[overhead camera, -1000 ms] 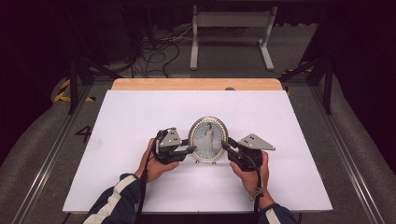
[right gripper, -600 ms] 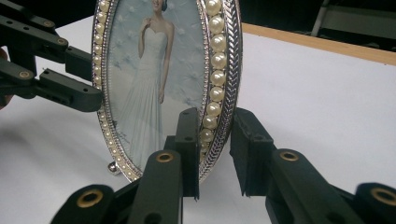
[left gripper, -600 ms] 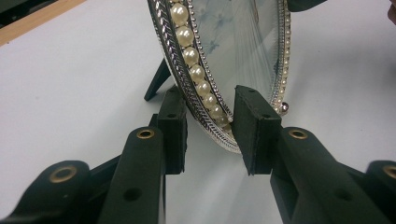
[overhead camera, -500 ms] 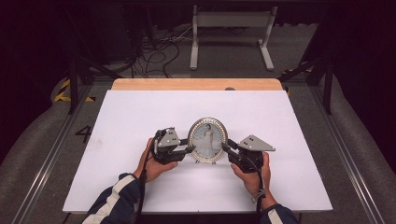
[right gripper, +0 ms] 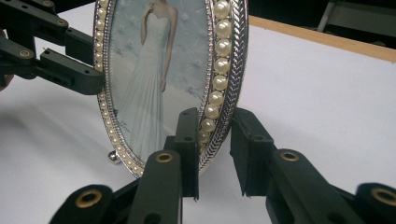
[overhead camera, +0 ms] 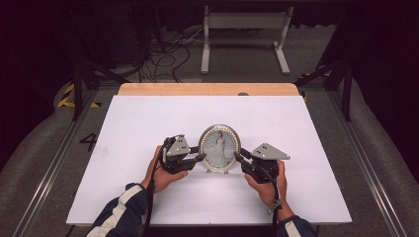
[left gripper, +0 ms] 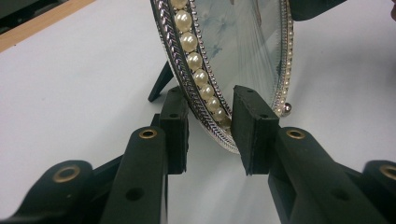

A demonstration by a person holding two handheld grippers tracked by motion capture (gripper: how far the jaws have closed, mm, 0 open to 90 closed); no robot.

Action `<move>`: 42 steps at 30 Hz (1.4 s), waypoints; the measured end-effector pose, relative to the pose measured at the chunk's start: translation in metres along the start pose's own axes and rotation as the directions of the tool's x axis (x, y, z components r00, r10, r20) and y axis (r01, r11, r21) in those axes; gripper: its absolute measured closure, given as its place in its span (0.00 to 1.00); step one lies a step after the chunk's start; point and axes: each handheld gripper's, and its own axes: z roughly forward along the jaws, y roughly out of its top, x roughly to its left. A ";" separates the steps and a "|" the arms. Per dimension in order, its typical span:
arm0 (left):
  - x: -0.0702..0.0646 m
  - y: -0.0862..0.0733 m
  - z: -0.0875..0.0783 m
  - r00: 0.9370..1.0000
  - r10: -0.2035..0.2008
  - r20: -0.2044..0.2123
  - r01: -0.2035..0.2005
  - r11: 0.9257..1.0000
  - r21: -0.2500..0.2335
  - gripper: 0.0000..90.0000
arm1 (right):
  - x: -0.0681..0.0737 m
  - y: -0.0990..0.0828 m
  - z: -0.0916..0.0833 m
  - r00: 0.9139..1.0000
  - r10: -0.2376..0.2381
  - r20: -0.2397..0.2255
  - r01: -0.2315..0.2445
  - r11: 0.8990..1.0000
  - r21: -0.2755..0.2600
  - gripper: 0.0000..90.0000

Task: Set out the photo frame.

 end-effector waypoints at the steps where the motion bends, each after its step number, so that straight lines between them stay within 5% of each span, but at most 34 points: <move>1: 0.000 0.000 -0.001 1.000 0.006 -0.004 -0.006 1.000 0.001 0.75 | 0.000 0.000 0.000 1.000 -0.001 -0.001 0.001 1.000 0.000 0.81; 6: -0.001 0.001 -0.005 1.000 0.014 -0.018 -0.014 1.000 -0.007 0.74 | 0.000 0.001 -0.002 1.000 -0.020 0.007 0.020 1.000 0.000 0.81; 11: -0.002 0.001 -0.007 1.000 0.022 -0.021 -0.022 1.000 -0.002 0.74 | 0.003 0.001 -0.002 0.996 -0.087 0.033 0.087 0.996 0.006 0.81; 26: -0.005 0.001 -0.004 1.000 0.023 -0.021 -0.023 1.000 0.008 0.76 | -0.001 0.000 0.002 0.999 -0.043 0.025 0.043 0.999 0.003 0.80; 42: -0.010 -0.001 -0.015 0.997 0.060 -0.054 -0.059 0.998 0.016 0.72 | 0.004 -0.001 -0.006 0.993 -0.114 0.039 0.113 0.993 0.025 0.76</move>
